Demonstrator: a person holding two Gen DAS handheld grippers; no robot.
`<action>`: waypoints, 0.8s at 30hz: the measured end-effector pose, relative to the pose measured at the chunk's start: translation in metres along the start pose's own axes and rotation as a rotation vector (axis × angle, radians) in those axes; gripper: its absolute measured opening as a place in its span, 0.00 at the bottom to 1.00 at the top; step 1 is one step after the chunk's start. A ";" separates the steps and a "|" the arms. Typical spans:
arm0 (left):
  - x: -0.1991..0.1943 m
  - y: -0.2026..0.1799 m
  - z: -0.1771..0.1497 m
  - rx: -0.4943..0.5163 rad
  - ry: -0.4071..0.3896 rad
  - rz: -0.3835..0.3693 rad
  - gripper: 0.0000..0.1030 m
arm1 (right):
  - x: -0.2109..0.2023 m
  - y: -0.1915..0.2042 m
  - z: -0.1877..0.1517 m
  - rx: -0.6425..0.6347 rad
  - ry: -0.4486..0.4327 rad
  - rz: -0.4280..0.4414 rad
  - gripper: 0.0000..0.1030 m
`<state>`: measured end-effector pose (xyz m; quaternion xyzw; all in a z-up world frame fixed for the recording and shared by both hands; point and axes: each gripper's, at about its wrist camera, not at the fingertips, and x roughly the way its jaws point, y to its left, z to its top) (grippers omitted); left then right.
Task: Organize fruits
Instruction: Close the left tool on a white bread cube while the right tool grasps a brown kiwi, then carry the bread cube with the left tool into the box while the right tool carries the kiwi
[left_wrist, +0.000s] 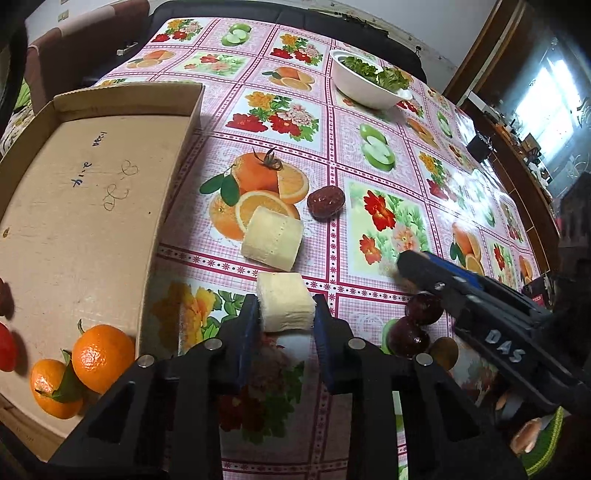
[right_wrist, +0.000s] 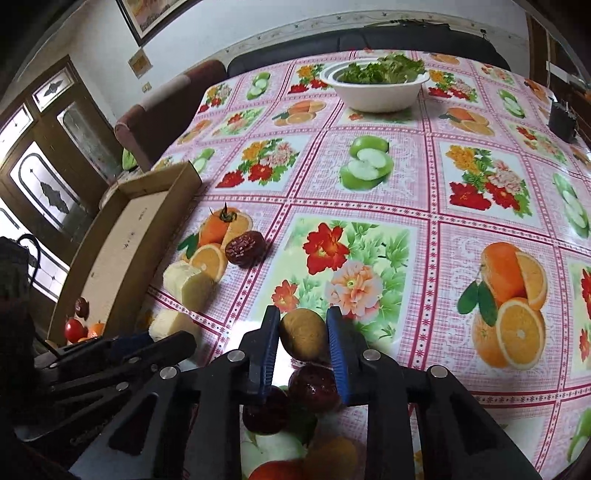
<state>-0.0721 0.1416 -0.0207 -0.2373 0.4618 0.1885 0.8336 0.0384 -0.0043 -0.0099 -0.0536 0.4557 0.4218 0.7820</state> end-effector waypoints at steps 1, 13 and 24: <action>-0.001 0.000 0.000 -0.003 0.003 -0.003 0.25 | -0.004 0.000 0.000 0.002 -0.009 0.002 0.26; -0.035 -0.013 -0.011 0.033 -0.049 0.029 0.24 | -0.042 -0.004 -0.005 0.022 -0.070 0.012 0.26; -0.064 -0.003 -0.017 0.033 -0.108 0.079 0.24 | -0.059 0.018 -0.011 -0.006 -0.095 0.043 0.25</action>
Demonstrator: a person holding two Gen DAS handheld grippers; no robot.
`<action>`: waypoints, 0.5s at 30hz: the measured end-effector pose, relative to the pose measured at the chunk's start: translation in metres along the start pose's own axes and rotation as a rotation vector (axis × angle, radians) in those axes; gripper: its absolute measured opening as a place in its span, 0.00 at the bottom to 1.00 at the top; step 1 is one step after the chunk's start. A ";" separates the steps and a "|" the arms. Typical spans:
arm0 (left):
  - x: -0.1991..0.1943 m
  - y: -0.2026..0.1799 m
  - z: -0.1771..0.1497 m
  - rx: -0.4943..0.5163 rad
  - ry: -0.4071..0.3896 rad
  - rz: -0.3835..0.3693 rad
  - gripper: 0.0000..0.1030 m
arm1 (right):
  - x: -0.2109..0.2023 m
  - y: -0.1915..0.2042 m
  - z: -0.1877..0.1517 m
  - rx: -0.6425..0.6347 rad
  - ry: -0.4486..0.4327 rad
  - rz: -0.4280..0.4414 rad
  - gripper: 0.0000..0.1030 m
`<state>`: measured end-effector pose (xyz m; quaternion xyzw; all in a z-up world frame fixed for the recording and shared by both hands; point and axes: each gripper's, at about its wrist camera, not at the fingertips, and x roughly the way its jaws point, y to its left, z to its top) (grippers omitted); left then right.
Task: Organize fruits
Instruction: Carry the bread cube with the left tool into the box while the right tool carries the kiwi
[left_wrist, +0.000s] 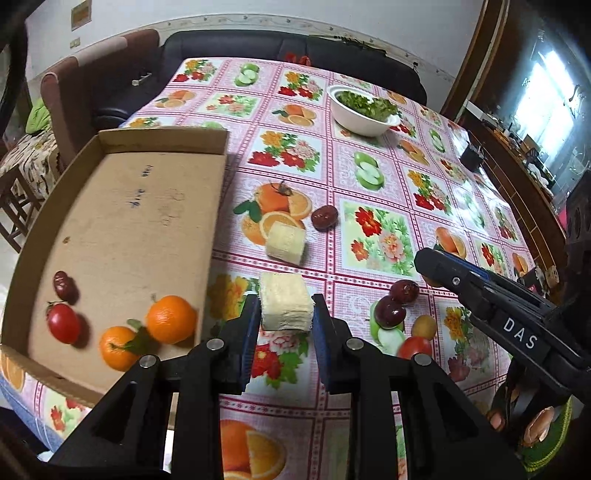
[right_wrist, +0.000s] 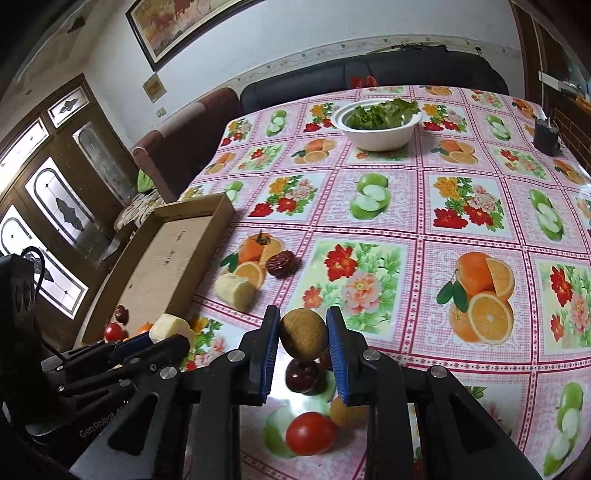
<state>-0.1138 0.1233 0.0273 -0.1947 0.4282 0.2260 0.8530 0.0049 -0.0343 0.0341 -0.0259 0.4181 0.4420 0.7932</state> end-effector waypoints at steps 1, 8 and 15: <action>-0.002 0.002 -0.001 -0.004 -0.003 0.003 0.24 | 0.000 0.002 0.000 -0.002 0.001 0.004 0.25; -0.011 0.018 -0.003 -0.027 -0.020 0.026 0.24 | 0.000 0.022 -0.003 -0.028 0.008 0.024 0.25; -0.020 0.035 -0.004 -0.054 -0.041 0.053 0.24 | 0.000 0.038 -0.003 -0.052 0.012 0.044 0.25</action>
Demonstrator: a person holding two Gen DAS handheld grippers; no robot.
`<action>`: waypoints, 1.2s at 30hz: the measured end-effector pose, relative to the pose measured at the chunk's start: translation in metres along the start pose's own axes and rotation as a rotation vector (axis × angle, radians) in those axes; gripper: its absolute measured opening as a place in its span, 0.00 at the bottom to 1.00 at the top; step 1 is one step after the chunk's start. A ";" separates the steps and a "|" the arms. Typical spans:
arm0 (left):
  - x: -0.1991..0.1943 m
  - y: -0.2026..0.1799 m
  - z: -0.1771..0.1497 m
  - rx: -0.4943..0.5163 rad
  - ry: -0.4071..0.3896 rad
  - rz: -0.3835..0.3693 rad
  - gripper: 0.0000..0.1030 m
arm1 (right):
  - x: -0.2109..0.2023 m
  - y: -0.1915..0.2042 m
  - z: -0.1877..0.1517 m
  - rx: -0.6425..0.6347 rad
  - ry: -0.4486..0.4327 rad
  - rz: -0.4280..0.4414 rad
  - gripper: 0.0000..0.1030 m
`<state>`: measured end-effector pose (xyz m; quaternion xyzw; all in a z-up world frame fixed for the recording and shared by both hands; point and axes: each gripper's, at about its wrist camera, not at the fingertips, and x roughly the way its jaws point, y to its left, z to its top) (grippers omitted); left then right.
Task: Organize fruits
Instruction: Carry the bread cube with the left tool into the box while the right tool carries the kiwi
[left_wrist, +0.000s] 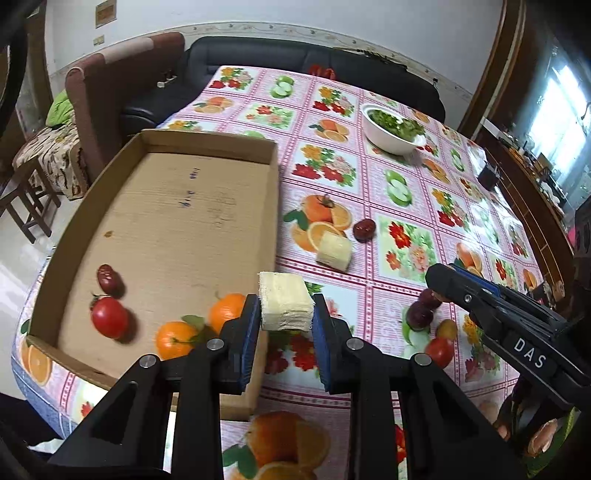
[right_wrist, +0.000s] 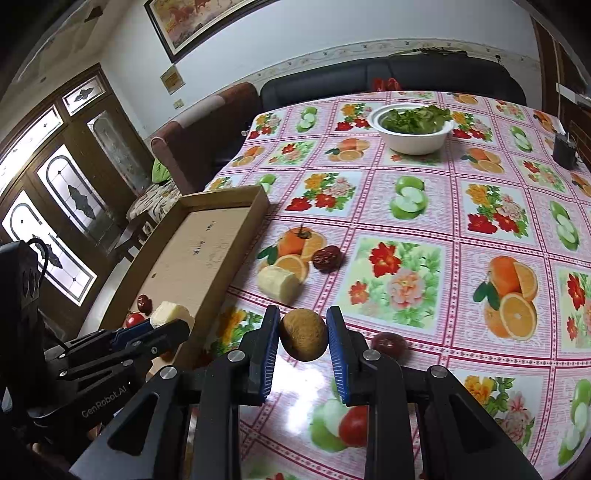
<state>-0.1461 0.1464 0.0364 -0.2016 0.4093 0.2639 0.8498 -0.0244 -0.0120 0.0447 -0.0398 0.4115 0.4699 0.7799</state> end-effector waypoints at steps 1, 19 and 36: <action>-0.001 0.003 0.000 -0.005 -0.002 0.003 0.24 | 0.001 0.003 0.000 -0.004 0.001 0.002 0.25; 0.000 0.046 0.004 -0.076 -0.009 0.028 0.24 | 0.021 0.047 0.005 -0.069 0.029 0.045 0.25; 0.000 0.113 0.026 -0.186 -0.042 0.106 0.24 | 0.047 0.095 0.014 -0.143 0.051 0.127 0.25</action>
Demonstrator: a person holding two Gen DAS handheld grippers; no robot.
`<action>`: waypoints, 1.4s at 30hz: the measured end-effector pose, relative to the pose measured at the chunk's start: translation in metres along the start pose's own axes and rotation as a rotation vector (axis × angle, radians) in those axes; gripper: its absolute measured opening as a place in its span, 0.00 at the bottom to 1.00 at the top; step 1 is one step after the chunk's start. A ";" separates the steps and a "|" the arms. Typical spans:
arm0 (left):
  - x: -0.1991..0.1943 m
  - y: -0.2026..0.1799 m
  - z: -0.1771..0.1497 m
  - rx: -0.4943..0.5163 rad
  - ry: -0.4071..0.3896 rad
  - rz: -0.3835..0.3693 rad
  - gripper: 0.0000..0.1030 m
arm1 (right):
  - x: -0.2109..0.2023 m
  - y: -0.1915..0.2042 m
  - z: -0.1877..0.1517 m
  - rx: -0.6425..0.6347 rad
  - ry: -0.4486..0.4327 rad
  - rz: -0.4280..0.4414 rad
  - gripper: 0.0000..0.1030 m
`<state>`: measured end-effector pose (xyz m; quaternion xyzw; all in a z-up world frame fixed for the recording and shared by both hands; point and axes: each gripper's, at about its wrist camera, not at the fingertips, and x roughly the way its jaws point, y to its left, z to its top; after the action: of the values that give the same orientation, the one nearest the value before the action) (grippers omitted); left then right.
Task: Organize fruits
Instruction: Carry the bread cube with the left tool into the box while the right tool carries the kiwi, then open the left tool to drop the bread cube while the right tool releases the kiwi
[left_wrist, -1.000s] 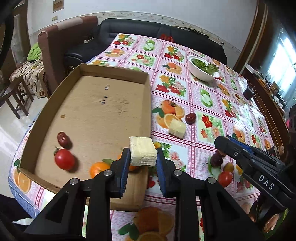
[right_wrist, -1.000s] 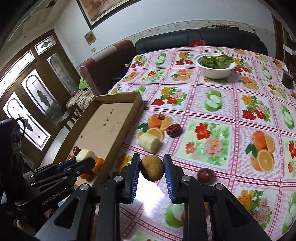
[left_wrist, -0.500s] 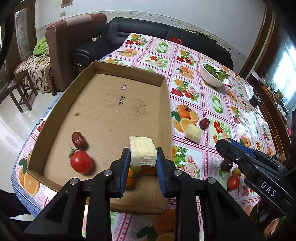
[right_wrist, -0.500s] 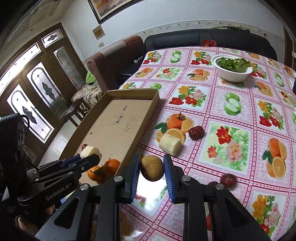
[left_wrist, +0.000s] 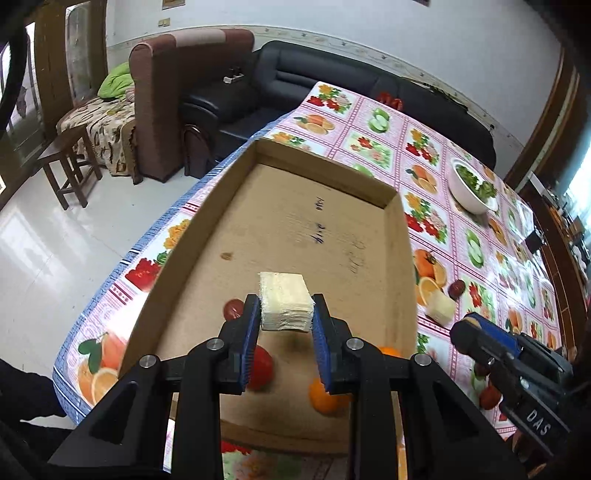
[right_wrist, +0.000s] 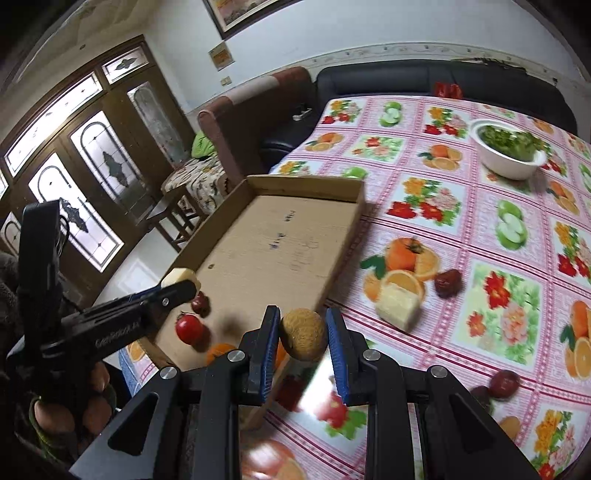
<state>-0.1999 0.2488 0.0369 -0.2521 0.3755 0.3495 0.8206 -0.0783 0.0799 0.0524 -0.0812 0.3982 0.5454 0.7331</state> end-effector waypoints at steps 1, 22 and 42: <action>0.001 0.002 0.001 -0.002 0.002 0.003 0.24 | 0.004 0.004 0.001 -0.008 0.005 0.006 0.25; 0.049 0.016 0.013 -0.025 0.095 0.062 0.24 | 0.086 0.036 0.006 -0.100 0.132 0.041 0.25; 0.046 0.016 0.012 -0.034 0.109 0.093 0.36 | 0.090 0.038 0.006 -0.119 0.145 0.039 0.39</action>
<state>-0.1852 0.2848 0.0055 -0.2668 0.4250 0.3791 0.7775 -0.1001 0.1643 0.0083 -0.1565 0.4186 0.5748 0.6855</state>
